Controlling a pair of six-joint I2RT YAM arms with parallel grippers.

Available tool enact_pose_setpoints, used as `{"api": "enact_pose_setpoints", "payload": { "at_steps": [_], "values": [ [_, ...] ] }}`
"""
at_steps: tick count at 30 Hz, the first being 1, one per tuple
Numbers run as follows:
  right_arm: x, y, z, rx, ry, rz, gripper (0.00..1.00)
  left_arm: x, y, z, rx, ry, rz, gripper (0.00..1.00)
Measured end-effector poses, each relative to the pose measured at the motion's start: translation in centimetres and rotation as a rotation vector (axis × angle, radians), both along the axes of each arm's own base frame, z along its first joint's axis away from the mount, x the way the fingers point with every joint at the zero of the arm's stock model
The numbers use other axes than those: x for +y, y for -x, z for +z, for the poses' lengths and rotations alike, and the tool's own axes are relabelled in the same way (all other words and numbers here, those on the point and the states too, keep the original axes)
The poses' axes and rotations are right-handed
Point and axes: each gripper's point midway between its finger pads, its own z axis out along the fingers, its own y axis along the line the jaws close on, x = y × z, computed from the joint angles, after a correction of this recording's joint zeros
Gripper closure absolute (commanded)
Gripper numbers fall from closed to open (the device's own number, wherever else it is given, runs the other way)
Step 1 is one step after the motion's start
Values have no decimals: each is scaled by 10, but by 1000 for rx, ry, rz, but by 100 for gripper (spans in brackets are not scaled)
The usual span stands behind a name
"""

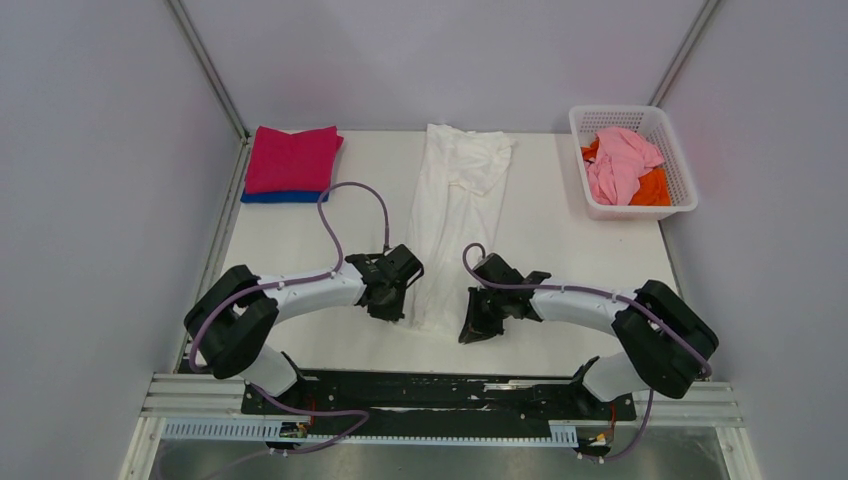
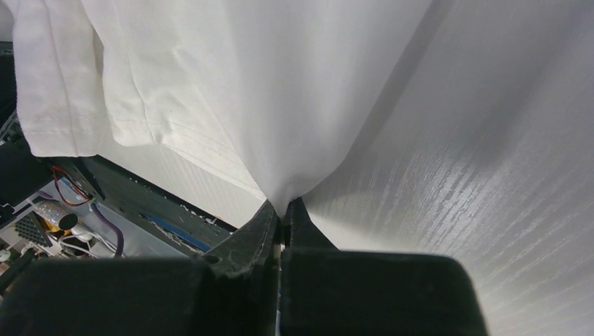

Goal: Fold and stack the t-shirts
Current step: Grab the bottom of the folded rectangular tshirt with both arms

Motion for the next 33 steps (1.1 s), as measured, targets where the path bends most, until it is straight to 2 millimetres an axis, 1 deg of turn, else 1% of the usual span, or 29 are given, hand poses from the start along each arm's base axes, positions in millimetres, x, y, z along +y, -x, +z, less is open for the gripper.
{"api": "enact_pose_setpoints", "payload": {
  "at_steps": [3,5,7,13,14,17,19,22,25,27,30,33],
  "values": [
    [-1,1,0,-10,-13,-1,100,-1,0,0,0,5,3,82],
    [-2,2,0,-15,-19,-3,100,0,1,0,-1,5,7,79],
    [-3,4,0,-18,-22,-5,100,2,2,1,-1,2,11,77],
    [-5,6,0,-17,-29,-11,100,13,10,1,11,-18,21,75],
    [-5,6,0,-17,-29,-12,100,14,11,0,15,-22,22,73],
    [-7,8,0,-21,-33,-12,100,16,12,0,21,-31,30,71],
    [-8,9,0,-25,-35,-9,100,18,14,0,26,-36,40,74],
    [-8,11,1,-37,-42,15,100,18,18,1,44,-29,42,99],
    [-8,20,4,-48,-58,69,100,17,30,3,77,11,27,100],
    [-6,28,10,-56,-83,119,100,18,41,7,99,46,13,100],
    [2,41,27,-83,-149,196,100,17,53,20,108,110,-6,100],
    [7,49,46,-115,-215,242,100,14,59,41,82,187,-23,100]
  ]
}}
